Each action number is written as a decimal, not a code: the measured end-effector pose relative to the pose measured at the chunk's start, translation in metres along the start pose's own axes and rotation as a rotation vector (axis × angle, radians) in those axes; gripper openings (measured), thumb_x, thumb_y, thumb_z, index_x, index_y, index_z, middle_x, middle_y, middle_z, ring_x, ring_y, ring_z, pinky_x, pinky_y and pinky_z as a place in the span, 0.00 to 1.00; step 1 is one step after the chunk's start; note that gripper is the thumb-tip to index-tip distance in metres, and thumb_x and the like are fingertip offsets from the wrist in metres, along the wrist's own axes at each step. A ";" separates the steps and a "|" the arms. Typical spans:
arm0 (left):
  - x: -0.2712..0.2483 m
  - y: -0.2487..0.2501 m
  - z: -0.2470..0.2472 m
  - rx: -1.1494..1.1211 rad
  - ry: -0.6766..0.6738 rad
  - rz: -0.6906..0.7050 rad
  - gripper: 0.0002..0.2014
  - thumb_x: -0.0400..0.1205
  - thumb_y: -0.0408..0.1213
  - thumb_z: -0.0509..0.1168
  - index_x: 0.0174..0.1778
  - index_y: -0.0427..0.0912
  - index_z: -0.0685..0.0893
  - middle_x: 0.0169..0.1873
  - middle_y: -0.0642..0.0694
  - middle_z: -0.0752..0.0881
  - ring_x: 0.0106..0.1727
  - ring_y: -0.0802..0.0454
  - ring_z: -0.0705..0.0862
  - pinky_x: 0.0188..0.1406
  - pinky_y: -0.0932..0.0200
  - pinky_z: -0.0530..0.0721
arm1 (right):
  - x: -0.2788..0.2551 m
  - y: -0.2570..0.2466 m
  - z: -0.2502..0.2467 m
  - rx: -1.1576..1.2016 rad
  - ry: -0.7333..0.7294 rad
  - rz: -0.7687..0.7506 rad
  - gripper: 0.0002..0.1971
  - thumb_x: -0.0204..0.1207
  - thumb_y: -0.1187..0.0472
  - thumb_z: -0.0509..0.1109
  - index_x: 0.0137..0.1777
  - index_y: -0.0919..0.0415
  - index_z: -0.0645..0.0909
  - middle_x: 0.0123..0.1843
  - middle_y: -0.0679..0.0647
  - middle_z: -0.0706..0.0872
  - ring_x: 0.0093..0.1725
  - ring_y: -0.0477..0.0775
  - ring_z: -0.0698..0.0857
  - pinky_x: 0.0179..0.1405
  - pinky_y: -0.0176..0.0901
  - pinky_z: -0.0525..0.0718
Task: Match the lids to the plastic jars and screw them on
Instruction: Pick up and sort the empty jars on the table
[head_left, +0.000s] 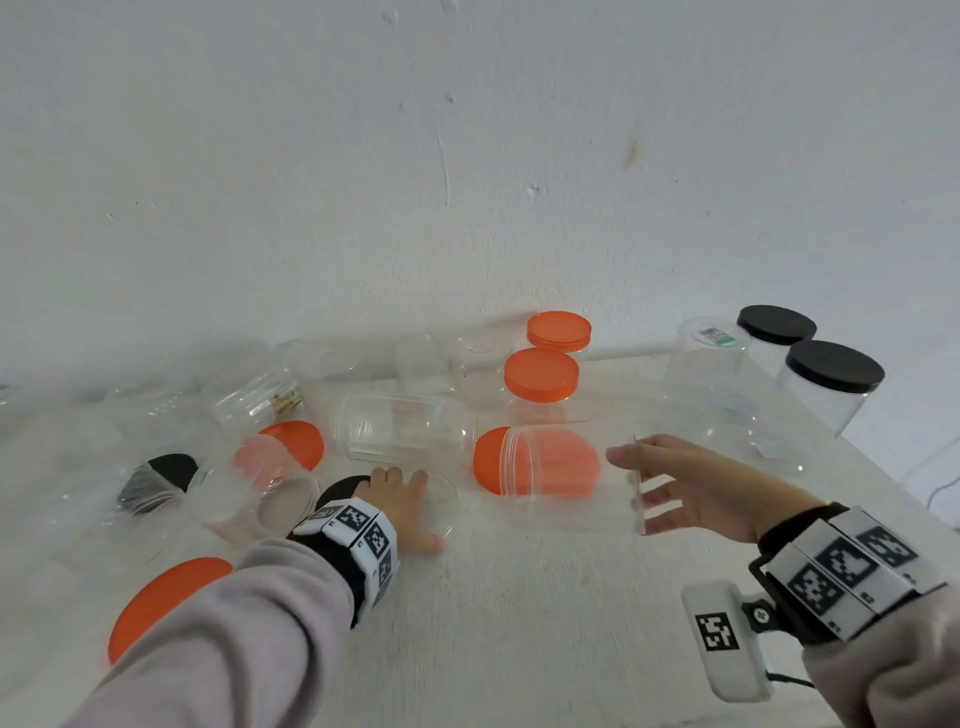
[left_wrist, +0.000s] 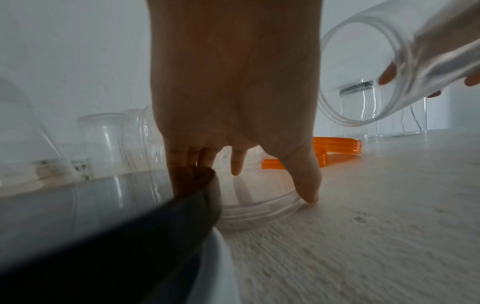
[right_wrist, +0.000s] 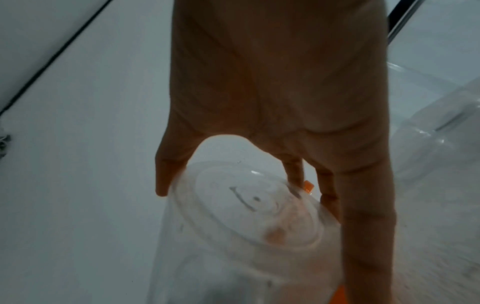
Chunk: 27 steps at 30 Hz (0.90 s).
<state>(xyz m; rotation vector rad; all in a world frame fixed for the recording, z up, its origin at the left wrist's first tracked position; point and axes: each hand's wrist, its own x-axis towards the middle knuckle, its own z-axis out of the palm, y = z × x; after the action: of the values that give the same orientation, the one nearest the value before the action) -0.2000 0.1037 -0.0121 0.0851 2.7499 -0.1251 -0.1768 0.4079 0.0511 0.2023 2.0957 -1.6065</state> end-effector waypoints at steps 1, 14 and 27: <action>-0.001 0.000 0.000 -0.009 -0.005 0.005 0.44 0.75 0.62 0.66 0.80 0.45 0.55 0.75 0.39 0.65 0.76 0.41 0.64 0.71 0.47 0.67 | 0.000 0.001 0.001 0.038 -0.021 0.003 0.42 0.51 0.46 0.84 0.65 0.60 0.75 0.57 0.62 0.76 0.48 0.64 0.83 0.45 0.56 0.89; -0.016 -0.012 -0.018 -0.611 -0.027 0.272 0.45 0.66 0.63 0.74 0.77 0.59 0.62 0.68 0.53 0.69 0.65 0.57 0.71 0.63 0.59 0.71 | 0.007 0.006 0.011 0.272 0.180 -0.139 0.34 0.57 0.42 0.77 0.59 0.62 0.75 0.46 0.61 0.81 0.40 0.61 0.85 0.50 0.57 0.86; -0.037 -0.055 -0.056 -1.221 0.160 0.256 0.33 0.69 0.67 0.69 0.65 0.56 0.73 0.62 0.48 0.83 0.64 0.54 0.83 0.70 0.49 0.78 | 0.017 0.011 0.045 0.468 -0.159 -0.068 0.39 0.54 0.50 0.85 0.65 0.66 0.79 0.50 0.66 0.88 0.47 0.62 0.88 0.51 0.52 0.88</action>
<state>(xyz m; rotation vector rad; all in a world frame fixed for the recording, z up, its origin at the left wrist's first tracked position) -0.1912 0.0531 0.0576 0.1039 2.4425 1.6177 -0.1744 0.3662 0.0251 0.1524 1.6006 -2.0634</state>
